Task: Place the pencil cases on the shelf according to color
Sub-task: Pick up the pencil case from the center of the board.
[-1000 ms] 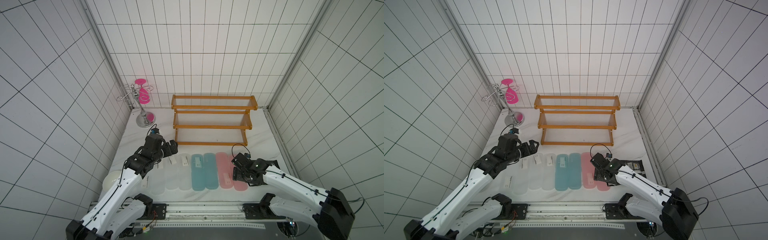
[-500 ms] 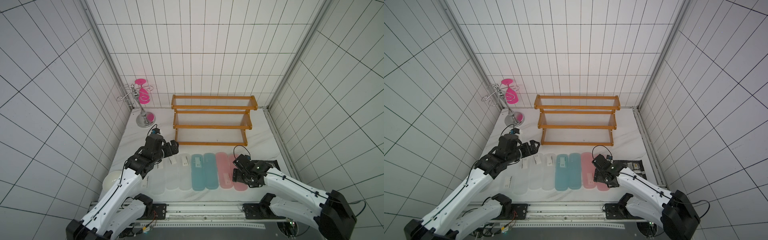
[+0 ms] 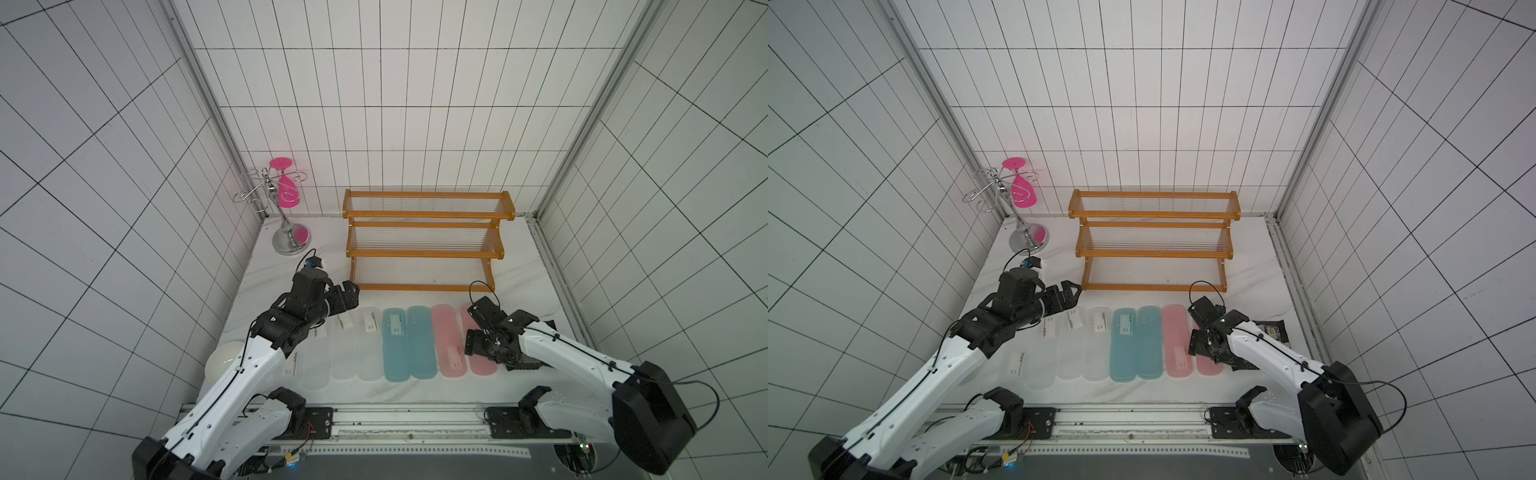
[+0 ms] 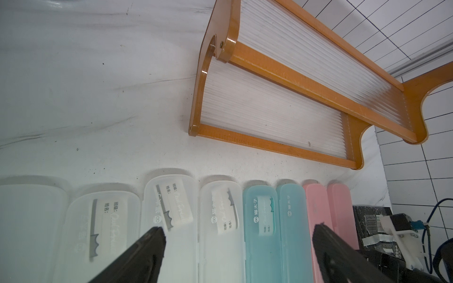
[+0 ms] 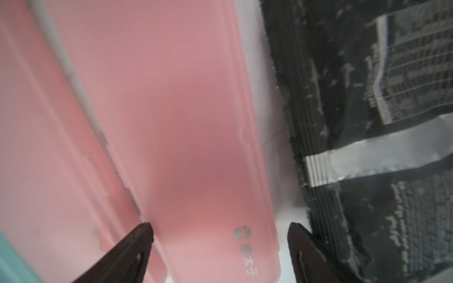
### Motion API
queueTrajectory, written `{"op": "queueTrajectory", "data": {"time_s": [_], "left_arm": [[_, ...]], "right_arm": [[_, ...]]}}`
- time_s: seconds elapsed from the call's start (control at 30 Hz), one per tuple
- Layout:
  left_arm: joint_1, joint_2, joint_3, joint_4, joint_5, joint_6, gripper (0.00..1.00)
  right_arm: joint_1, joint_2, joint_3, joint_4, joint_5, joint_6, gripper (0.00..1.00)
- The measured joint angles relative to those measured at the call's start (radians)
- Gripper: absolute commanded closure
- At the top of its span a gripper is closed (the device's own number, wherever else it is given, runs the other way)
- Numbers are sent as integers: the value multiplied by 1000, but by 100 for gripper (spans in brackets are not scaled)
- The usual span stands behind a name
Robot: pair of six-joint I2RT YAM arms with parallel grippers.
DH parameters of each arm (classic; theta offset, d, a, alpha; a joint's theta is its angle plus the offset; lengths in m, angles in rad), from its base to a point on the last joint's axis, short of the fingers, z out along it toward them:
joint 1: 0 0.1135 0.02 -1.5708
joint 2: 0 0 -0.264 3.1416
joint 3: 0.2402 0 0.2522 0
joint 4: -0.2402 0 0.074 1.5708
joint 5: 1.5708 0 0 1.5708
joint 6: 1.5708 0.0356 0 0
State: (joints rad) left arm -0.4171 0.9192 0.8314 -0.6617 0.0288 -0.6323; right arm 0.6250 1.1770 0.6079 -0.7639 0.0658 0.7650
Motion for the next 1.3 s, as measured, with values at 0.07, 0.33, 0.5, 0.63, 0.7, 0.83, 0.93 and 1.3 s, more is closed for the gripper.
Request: {"op": "queueTrajectory", "data": {"time_s": [0.07, 0.33, 0.5, 0.63, 0.7, 0.83, 0.93, 1.3], "left_arm": [[0, 1, 0, 0, 0, 0, 2], [-1, 16, 0, 14, 1, 1, 2], [-1, 16, 0, 15, 5, 1, 2], [-1, 17, 0, 15, 7, 4, 2], [-1, 17, 0, 15, 7, 5, 2], [-1, 17, 0, 15, 8, 11, 2], [-1, 17, 0, 15, 8, 14, 2], [-1, -13, 9, 11, 6, 20, 2]], "right_arm": [[-30, -28, 0, 0, -11, -26, 11], [-36, -77, 0, -5, -52, -85, 10], [-9, -7, 0, -5, -51, -84, 9], [19, 63, 0, 7, -47, -79, 9], [32, 99, 0, 16, -46, -74, 10], [47, 138, 21, 34, -43, -60, 13], [62, 157, 34, 42, -34, -48, 18], [141, 97, 43, -3, 64, -9, 36]]}}
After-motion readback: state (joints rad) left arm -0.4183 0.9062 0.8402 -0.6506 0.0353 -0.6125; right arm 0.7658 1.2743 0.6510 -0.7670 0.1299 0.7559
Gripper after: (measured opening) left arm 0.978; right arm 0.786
